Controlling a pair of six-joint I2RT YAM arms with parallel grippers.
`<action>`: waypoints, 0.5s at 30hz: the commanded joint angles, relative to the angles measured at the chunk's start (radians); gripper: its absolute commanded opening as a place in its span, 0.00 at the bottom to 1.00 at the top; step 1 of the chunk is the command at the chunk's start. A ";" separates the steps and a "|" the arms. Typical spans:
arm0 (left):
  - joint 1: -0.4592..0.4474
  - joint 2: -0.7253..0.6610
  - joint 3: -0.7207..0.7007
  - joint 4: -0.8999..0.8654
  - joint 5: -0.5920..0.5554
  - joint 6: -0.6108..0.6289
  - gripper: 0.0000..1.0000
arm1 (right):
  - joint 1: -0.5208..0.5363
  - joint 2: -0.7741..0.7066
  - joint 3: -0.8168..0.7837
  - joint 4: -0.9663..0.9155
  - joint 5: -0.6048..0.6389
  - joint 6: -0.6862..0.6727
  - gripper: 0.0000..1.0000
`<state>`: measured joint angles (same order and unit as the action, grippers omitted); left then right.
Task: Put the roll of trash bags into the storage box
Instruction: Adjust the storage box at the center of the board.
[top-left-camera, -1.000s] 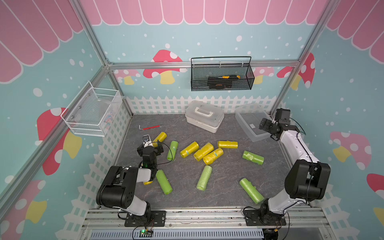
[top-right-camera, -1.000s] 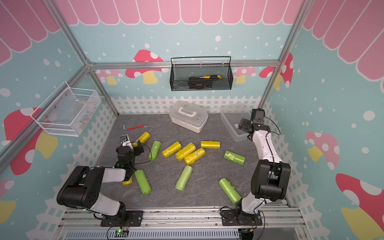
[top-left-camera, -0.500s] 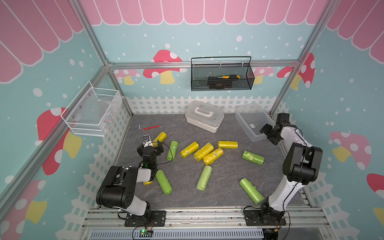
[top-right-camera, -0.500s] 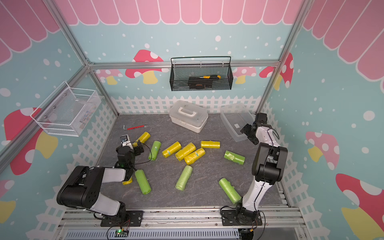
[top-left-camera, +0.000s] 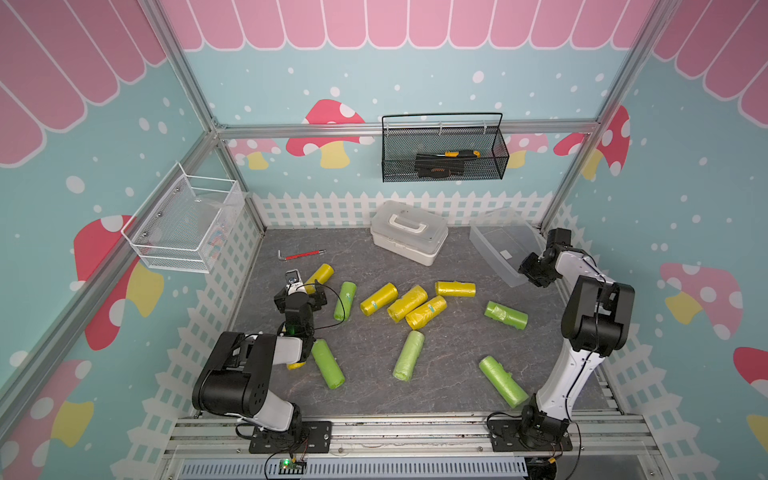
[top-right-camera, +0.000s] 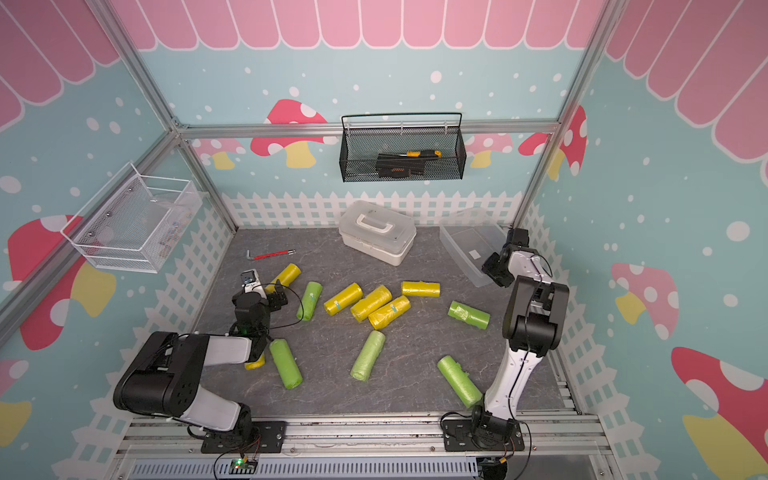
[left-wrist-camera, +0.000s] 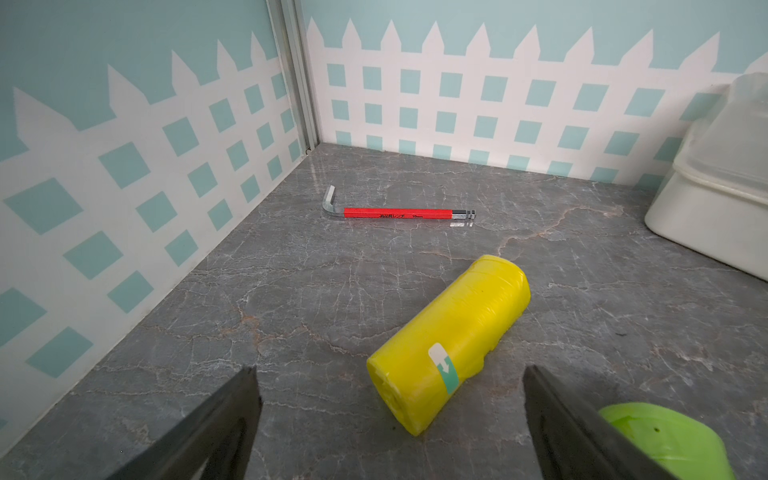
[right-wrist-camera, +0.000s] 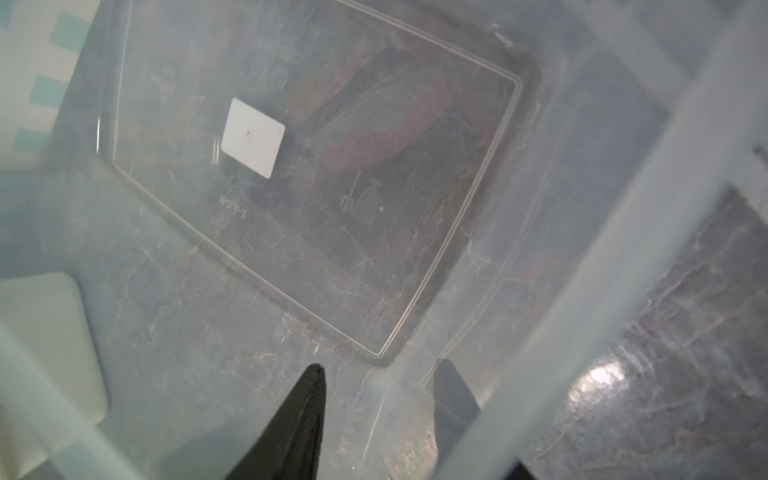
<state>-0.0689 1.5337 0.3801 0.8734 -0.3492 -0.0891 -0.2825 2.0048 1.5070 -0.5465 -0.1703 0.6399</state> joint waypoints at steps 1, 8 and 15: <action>-0.004 0.003 0.007 0.018 -0.015 0.015 0.99 | -0.007 -0.012 0.013 -0.043 0.019 -0.062 0.37; -0.004 0.003 0.008 0.018 -0.016 0.016 0.99 | -0.006 -0.016 0.069 -0.132 0.055 -0.205 0.32; -0.005 0.003 0.007 0.017 -0.015 0.016 0.99 | -0.004 -0.018 0.098 -0.222 0.094 -0.352 0.30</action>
<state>-0.0689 1.5337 0.3801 0.8734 -0.3492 -0.0891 -0.2836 2.0048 1.5860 -0.6922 -0.1047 0.3836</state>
